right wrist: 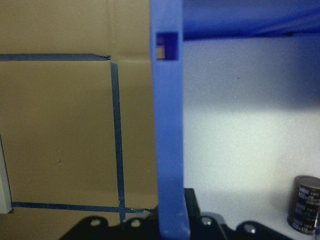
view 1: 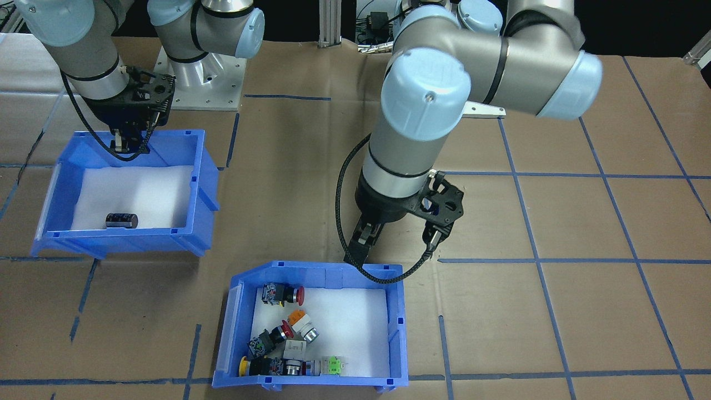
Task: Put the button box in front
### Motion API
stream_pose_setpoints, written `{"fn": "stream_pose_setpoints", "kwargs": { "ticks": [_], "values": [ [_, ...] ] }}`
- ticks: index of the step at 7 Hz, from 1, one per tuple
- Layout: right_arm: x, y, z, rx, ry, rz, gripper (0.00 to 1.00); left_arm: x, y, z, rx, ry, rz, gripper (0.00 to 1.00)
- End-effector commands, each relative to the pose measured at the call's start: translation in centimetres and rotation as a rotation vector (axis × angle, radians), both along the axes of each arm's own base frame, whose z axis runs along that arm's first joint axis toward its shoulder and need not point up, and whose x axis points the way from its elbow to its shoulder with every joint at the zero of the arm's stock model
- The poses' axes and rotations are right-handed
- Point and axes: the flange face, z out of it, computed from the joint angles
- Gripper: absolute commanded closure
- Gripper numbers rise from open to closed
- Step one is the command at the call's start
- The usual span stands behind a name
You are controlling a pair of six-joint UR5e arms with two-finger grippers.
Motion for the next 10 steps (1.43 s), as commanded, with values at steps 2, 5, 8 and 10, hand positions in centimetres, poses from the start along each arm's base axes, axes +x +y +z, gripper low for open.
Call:
{"fn": "stream_pose_setpoints", "kwargs": {
  "ticks": [2, 5, 8, 10],
  "values": [
    [3.9, 5.1, -2.3, -0.001, 0.007, -0.030, 0.92, 6.0, 4.1, 8.2, -0.022, -0.124, -0.668, 0.01],
    [11.1, 7.2, -2.4, -0.064, 0.022, -0.041, 0.92, 11.2, 7.2, 13.5, -0.066, -0.155, -1.020, 0.01],
    [19.8, 9.7, -3.5, -0.147, -0.002, -0.050, 0.92, 14.3, 8.7, 15.6, -0.002, -0.248, -1.043, 0.01],
    [24.9, 11.8, -5.3, -0.166, -0.015, -0.013, 0.91, 14.9, 8.5, 15.5, 0.033, -0.311, -1.009, 0.01]
  ]
}}
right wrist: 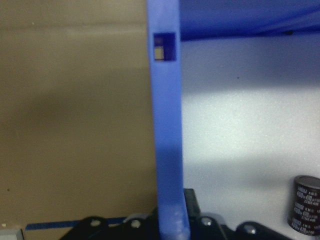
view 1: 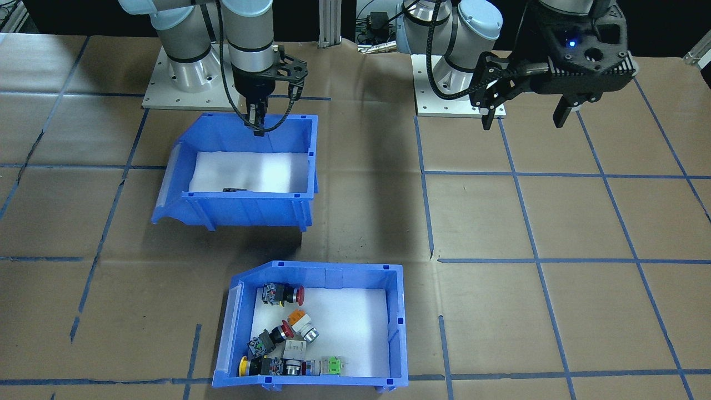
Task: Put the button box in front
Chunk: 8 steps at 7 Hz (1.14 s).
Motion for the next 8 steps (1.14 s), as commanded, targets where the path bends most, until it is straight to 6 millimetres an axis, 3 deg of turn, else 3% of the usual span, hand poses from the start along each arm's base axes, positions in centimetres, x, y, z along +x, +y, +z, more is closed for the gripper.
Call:
{"fn": "stream_pose_setpoints", "kwargs": {
  "ticks": [1, 2, 4, 7, 8],
  "values": [
    [3.9, 1.7, -1.7, -0.011, -0.004, 0.042, 0.91, -0.3, -0.4, -0.5, 0.009, 0.022, 0.010, 0.00],
    [4.1, 1.8, -1.9, -0.007, -0.003, 0.042, 0.91, -1.3, 0.3, -1.0, 0.028, 0.122, -0.010, 0.00],
    [5.1, 2.6, -2.4, 0.001, -0.002, 0.038, 0.91, -1.9, 0.7, -2.8, 0.134, 0.162, -0.067, 0.00],
    [6.9, 1.8, -3.1, 0.006, 0.003, 0.001, 0.90, -2.7, 4.0, -3.9, 0.180, 0.219, -0.104, 0.00],
    [7.1, 1.8, -3.4, 0.015, 0.003, -0.003, 0.51, -2.5, 4.7, -4.3, 0.179, 0.216, -0.126, 0.00]
  ]
}}
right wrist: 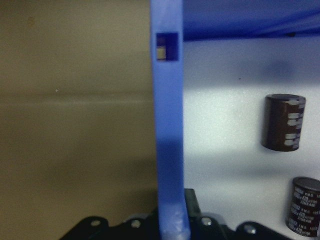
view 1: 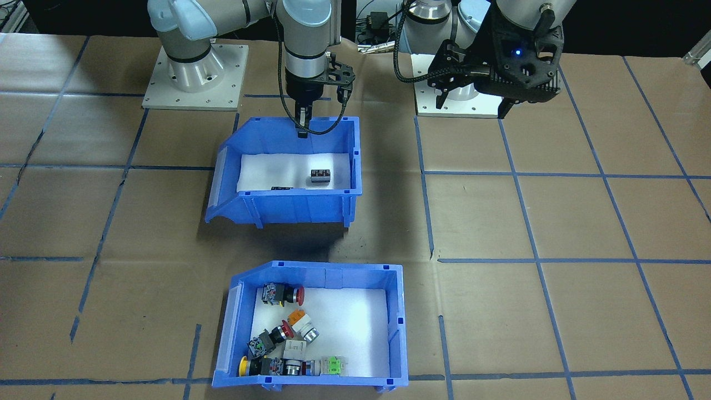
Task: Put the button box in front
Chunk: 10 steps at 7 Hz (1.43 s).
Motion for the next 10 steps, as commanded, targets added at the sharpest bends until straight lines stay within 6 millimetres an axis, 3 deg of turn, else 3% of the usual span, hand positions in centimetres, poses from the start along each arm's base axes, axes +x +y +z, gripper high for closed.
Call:
{"fn": "stream_pose_setpoints", "kwargs": {
  "ticks": [1, 2, 4, 6, 10],
  "values": [
    [0.4, -0.3, -0.1, 0.003, -0.002, -0.023, 0.20, 0.2, 1.3, -0.6, 0.005, 0.008, -0.020, 0.00],
    [0.5, -0.6, 0.8, -0.010, -0.004, -0.025, 0.00, 0.0, 1.8, -0.4, 0.006, 0.006, -0.022, 0.00],
    [0.2, -1.8, 4.2, -0.007, -0.003, -0.045, 0.00, 0.1, 3.1, 0.2, -0.011, 0.006, -0.012, 0.01],
    [-2.0, -2.6, 7.9, 0.002, 0.003, -0.099, 0.00, 0.1, 4.0, 0.4, -0.047, 0.007, -0.015, 0.01],
    [-13.8, -11.9, 10.9, -0.056, -0.042, -0.434, 0.00, 0.4, 2.9, 0.7, -0.100, 0.009, -0.013, 0.01]
  ]
}}
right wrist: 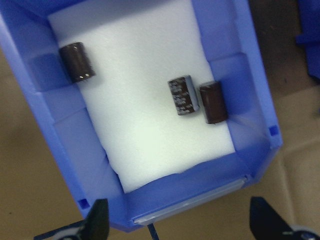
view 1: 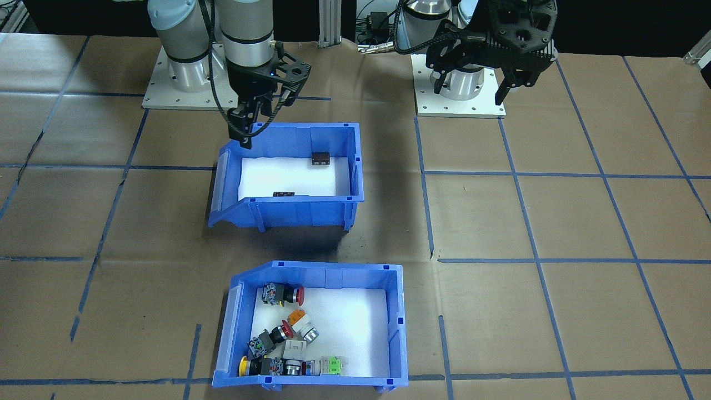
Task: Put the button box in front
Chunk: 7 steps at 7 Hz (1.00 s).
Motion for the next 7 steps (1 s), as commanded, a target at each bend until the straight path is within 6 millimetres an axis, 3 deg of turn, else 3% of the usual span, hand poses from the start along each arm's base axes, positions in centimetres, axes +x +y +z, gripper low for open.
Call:
{"fn": "stream_pose_setpoints", "kwargs": {
  "ticks": [1, 2, 4, 6, 7],
  "values": [
    [-6.5, -4.7, 2.9, -0.059, -0.019, -0.170, 0.00, 0.4, -0.8, 0.3, -0.011, -0.001, 0.009, 0.01],
    [-8.2, -6.1, 4.1, -0.079, -0.030, -0.228, 0.00, 0.4, -1.1, 0.5, -0.018, -0.007, 0.015, 0.01],
    [-11.9, -8.6, 4.6, -0.092, -0.043, -0.454, 0.00, 0.5, -1.6, 0.4, -0.077, -0.009, 0.020, 0.01],
    [-13.5, -11.8, 6.3, -0.136, -0.070, -0.702, 0.00, 0.5, -1.3, 0.6, -0.080, -0.008, 0.023, 0.01],
    [-14.1, -13.4, 6.0, -0.100, -0.067, -0.801, 0.00, 0.5, -1.4, 0.4, -0.076, -0.008, 0.025, 0.00]
  ]
}}
